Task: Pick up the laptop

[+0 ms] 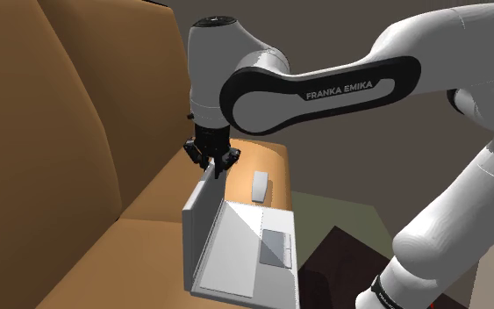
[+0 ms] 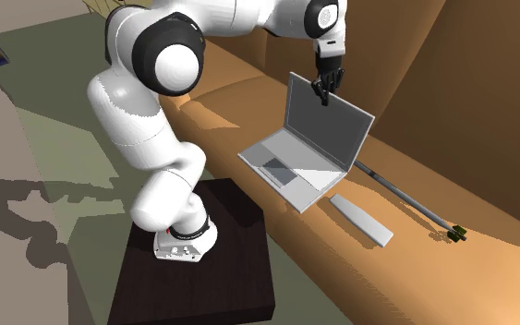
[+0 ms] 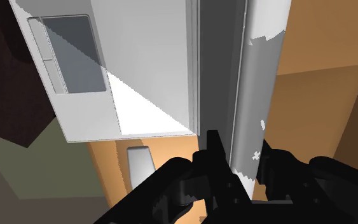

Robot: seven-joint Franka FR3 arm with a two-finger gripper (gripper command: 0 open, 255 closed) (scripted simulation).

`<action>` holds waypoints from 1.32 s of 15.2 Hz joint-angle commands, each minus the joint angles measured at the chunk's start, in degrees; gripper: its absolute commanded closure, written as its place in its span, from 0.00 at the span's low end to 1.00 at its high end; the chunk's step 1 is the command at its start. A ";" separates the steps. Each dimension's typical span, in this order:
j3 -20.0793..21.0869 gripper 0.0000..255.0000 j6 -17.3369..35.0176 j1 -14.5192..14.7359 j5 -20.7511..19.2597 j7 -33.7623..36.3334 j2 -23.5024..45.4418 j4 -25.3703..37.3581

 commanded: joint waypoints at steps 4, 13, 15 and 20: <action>0.00 1.00 0.07 0.00 0.03 0.01 0.00 -0.04; -0.09 1.00 -5.92 -0.02 0.53 -1.23 -0.23 5.94; -0.05 1.00 -7.45 -0.03 0.48 -1.45 -0.11 7.55; 0.21 1.00 -11.38 -0.01 0.00 -1.76 0.60 11.87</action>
